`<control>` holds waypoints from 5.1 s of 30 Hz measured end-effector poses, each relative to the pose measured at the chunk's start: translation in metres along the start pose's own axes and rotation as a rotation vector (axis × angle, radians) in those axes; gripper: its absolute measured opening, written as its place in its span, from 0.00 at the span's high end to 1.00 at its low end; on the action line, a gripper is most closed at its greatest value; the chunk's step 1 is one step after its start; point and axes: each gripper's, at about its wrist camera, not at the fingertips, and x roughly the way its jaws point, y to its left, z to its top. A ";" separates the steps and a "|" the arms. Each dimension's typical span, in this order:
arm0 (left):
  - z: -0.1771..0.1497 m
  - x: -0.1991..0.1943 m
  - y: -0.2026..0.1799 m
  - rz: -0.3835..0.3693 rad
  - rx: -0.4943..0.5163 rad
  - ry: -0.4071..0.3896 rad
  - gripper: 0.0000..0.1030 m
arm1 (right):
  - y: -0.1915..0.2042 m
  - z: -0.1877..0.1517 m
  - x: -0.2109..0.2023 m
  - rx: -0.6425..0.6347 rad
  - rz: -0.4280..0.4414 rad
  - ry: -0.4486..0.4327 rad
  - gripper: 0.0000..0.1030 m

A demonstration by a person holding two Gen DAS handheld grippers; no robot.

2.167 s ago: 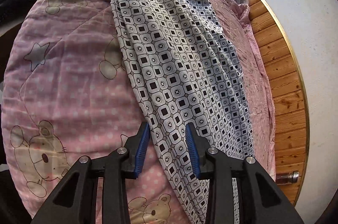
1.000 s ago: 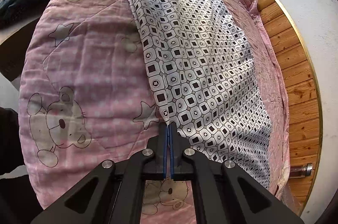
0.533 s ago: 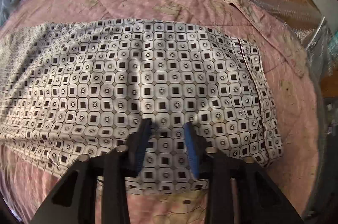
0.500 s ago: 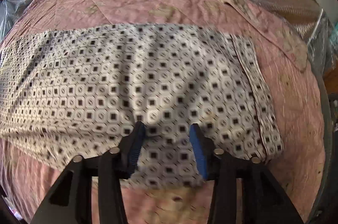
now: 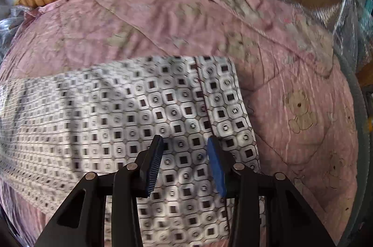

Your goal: Fold clothes

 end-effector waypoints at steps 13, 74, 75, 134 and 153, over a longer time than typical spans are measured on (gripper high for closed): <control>0.017 0.014 -0.156 -0.159 0.006 0.072 0.79 | -0.048 -0.074 -0.006 0.196 0.066 -0.017 0.77; -0.076 0.042 -0.224 -0.262 0.072 0.193 0.70 | 0.092 -0.094 -0.044 -0.033 0.238 0.022 0.58; -0.071 0.040 -0.227 -0.246 0.073 0.216 0.70 | 0.090 -0.094 -0.053 -0.011 0.225 0.004 0.50; -0.043 -0.035 0.014 -0.236 -0.156 0.023 0.93 | 0.380 -0.029 -0.015 -0.409 0.196 0.142 0.67; -0.186 -0.198 0.301 0.082 -0.661 -0.316 0.43 | 0.553 -0.112 0.079 -0.564 0.412 0.190 0.53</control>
